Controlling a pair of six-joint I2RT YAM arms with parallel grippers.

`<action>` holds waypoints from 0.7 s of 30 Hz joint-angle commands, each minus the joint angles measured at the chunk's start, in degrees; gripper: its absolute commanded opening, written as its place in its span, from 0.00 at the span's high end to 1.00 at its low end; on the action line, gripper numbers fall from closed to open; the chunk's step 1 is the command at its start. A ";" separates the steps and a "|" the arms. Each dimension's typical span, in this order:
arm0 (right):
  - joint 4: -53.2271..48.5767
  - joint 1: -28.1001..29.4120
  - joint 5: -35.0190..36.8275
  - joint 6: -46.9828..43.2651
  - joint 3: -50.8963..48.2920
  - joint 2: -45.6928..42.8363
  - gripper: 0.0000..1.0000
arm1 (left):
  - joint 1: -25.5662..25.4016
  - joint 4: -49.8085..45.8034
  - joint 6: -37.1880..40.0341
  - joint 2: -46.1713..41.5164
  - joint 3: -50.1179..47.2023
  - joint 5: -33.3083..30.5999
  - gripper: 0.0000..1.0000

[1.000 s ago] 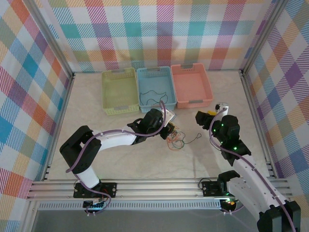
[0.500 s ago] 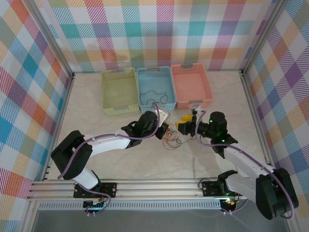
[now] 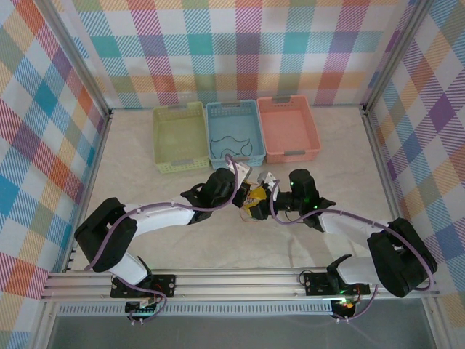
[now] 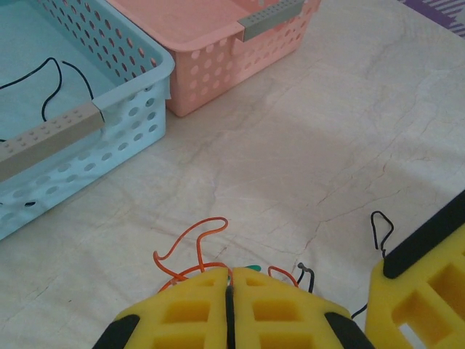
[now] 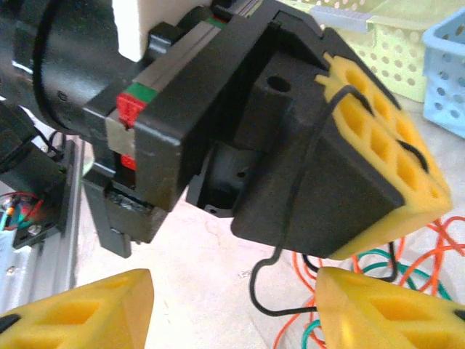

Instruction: Untangle the cables

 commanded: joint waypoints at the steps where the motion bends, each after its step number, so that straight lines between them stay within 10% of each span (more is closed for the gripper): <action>1: 2.21 0.56 1.31 -2.25 1.45 0.61 0.45 | -0.53 1.98 -0.71 -1.78 -0.72 -0.88 0.95; 21: 7.09 2.07 22.17 -0.67 -2.86 -4.39 1.00 | -0.49 1.60 -0.95 -1.69 -0.57 -1.68 0.95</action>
